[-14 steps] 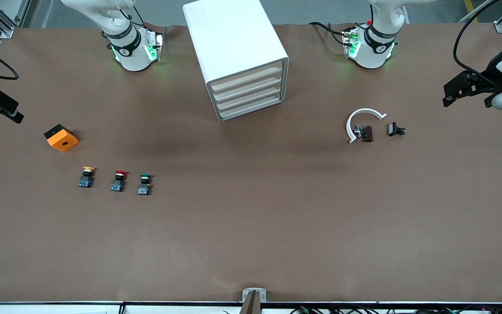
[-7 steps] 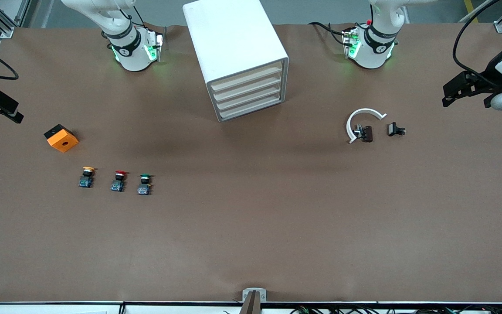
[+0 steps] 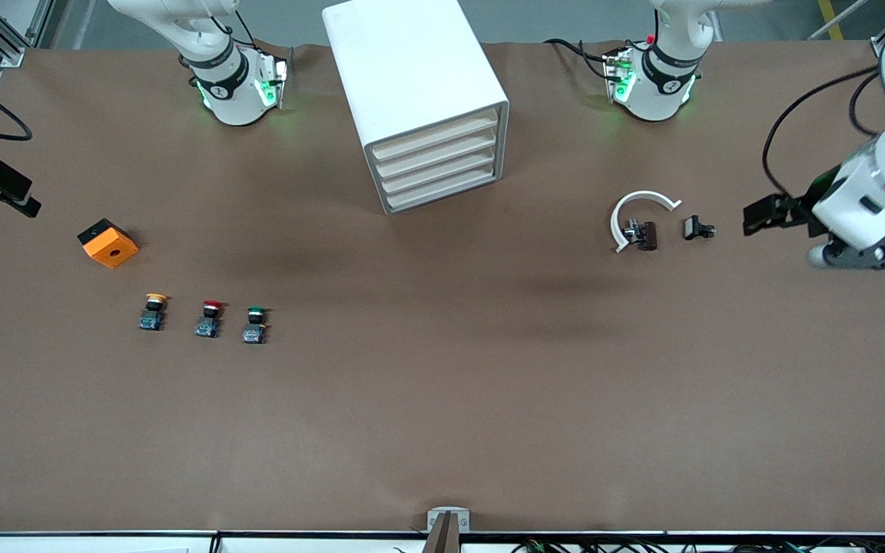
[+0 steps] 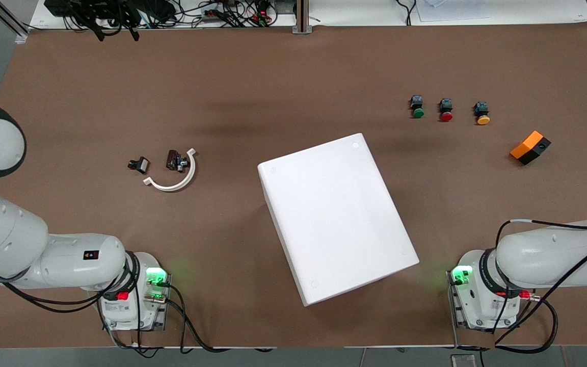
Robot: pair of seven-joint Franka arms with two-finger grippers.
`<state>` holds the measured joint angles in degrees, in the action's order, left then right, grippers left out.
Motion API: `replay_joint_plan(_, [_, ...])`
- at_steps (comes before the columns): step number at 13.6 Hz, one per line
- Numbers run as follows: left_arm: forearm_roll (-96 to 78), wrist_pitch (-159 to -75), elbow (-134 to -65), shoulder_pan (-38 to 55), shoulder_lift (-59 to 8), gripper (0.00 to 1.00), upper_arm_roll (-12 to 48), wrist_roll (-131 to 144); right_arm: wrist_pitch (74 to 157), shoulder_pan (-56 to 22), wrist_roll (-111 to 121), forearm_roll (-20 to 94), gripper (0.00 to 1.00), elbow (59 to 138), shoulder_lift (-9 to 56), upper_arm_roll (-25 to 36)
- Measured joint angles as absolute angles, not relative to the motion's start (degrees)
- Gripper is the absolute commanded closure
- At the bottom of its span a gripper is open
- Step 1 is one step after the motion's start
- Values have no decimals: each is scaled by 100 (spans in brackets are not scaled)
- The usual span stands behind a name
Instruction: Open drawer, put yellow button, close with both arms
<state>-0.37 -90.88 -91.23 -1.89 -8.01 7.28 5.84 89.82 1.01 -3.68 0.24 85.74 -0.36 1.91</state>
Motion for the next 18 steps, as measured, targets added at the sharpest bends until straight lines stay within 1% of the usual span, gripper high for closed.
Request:
replay_joint_plan(4, [-299,-9203,-9011,74,-1455,0,737,2078,8985,101,-368,24,0,8574,-35,195])
replay_joint_plan(11, [-304,-9276,-8471,1414,-2793,0,764,5752,9012,100,-368,24,0,8573,-33,193])
replay_joint_plan(14, [-311,-9276,-8403,1871,-3145,0,771,7264,9013,101,-370,24,0,8573,-2,195])
replay_joint_plan(18, [-700,-9275,-8388,2295,-3449,0,774,9089,9002,166,-377,24,0,8584,132,237])
